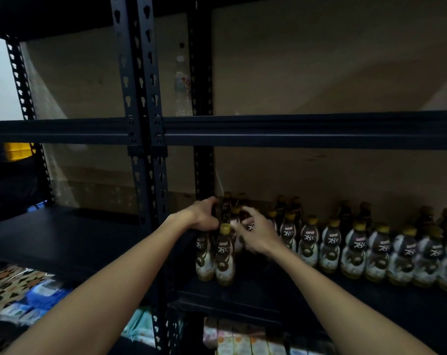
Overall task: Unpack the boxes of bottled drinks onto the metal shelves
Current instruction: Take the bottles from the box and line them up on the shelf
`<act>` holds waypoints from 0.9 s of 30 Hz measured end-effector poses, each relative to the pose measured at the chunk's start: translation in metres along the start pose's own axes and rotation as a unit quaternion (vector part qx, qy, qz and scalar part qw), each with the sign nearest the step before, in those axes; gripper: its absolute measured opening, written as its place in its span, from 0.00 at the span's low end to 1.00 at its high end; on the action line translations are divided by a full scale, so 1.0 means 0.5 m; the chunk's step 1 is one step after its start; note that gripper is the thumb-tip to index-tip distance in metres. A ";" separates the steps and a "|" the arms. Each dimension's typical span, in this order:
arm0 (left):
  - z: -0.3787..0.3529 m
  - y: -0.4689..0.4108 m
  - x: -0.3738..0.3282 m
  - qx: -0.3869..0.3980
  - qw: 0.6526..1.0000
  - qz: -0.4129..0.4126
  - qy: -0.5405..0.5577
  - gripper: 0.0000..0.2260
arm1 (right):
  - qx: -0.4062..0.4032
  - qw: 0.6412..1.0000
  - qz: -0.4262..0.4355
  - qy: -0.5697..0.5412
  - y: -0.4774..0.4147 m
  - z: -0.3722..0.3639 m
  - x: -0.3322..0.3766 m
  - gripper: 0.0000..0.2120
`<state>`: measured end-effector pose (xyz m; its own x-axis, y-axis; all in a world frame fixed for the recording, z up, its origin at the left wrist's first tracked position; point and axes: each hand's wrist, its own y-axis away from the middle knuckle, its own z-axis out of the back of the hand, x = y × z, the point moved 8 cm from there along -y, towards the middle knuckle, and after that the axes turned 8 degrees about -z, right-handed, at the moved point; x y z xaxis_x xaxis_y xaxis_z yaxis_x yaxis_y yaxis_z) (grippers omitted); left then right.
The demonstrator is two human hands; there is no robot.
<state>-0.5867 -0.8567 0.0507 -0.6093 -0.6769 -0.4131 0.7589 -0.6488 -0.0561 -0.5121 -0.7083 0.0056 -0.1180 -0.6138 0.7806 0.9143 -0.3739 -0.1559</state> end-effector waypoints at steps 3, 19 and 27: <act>0.013 -0.040 -0.042 -0.032 0.999 -0.027 -0.012 0.24 | -0.055 0.998 -0.015 0.031 -0.046 0.057 -0.006 0.26; -0.093 -0.226 -0.003 0.092 0.985 0.039 -0.140 0.23 | 0.175 0.913 -0.129 0.346 -0.230 -0.022 -0.080 0.08; -0.067 -0.225 0.060 0.115 0.974 0.069 -0.181 0.18 | 0.141 0.954 -0.092 0.250 -0.240 -0.067 -0.050 0.12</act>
<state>-0.6828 -0.7923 0.0139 -0.5777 -0.8146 -0.0518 0.7933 -0.5753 0.1992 -0.6316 -0.6715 -0.0152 -0.3913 -0.8369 0.3827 0.9201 -0.3484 0.1789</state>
